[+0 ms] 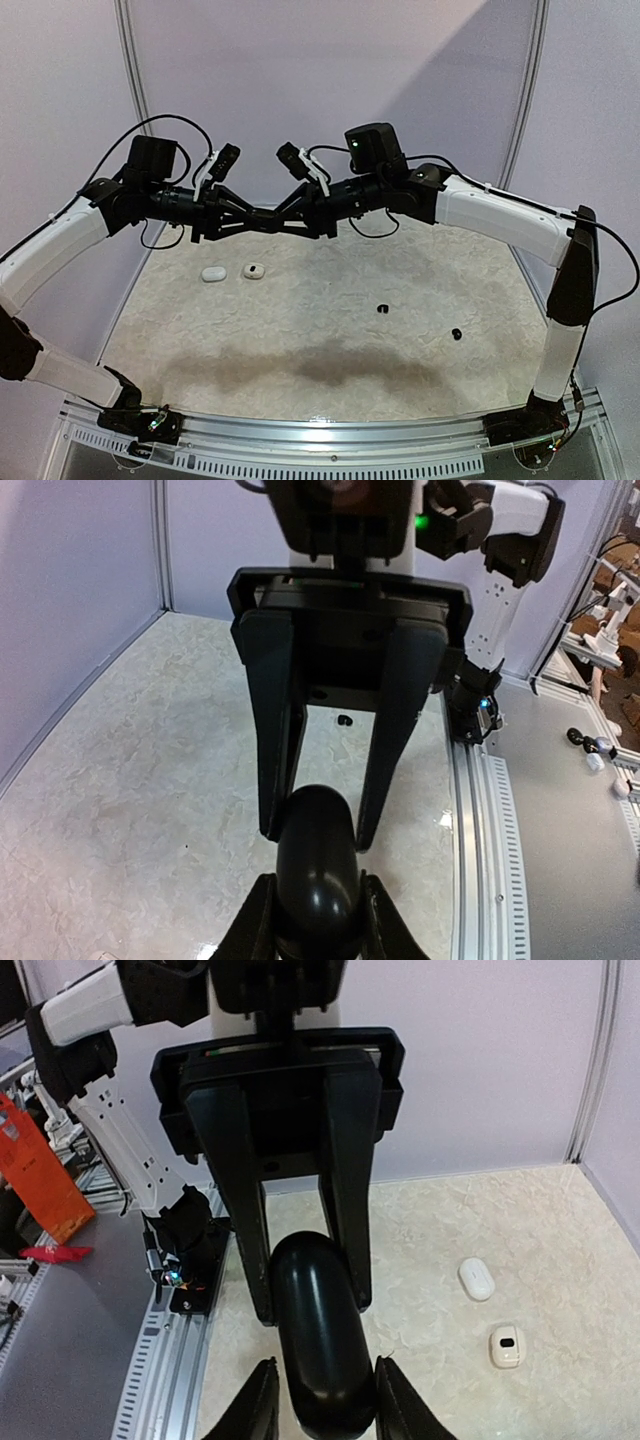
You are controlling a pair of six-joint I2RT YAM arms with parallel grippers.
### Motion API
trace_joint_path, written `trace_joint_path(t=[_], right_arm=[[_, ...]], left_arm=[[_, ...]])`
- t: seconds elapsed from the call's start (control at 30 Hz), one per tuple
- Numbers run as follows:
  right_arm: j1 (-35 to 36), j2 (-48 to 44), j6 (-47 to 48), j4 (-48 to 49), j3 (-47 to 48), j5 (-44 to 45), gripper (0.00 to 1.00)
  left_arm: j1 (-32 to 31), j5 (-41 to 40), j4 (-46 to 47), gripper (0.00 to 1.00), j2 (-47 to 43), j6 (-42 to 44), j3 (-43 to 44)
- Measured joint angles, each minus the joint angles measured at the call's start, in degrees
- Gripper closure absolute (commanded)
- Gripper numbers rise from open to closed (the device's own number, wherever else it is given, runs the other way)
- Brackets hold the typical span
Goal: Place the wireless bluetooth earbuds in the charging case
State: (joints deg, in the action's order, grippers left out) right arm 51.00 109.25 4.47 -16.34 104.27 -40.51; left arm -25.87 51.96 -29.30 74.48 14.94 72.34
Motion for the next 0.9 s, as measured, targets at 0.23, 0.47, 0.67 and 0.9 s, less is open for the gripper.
trace_joint_path(t=[0.23,0.47,0.67,0.9], right_arm=[[0.0,0.0,2.1,-0.9,0.3,-0.8,0.98],[0.1,-0.6,5.7,-4.0,0.4,3.4,1.00],[0.7,-3.8,9.9,-5.6,0.3,6.8,1.00],[1.9,-5.3,12.4,-5.7,0.3,7.6,1.00]], left_arm=[[0.0,1.2,0.2,0.37,0.0,-0.8,-0.2],[0.0,1.9,2.8,0.25,-3.5,-1.3,-7.2],[0.0,1.3,11.0,0.35,-7.5,-3.4,-14.6],[0.0,2.4,23.6,0.39,-7.4,-4.8,-16.8]])
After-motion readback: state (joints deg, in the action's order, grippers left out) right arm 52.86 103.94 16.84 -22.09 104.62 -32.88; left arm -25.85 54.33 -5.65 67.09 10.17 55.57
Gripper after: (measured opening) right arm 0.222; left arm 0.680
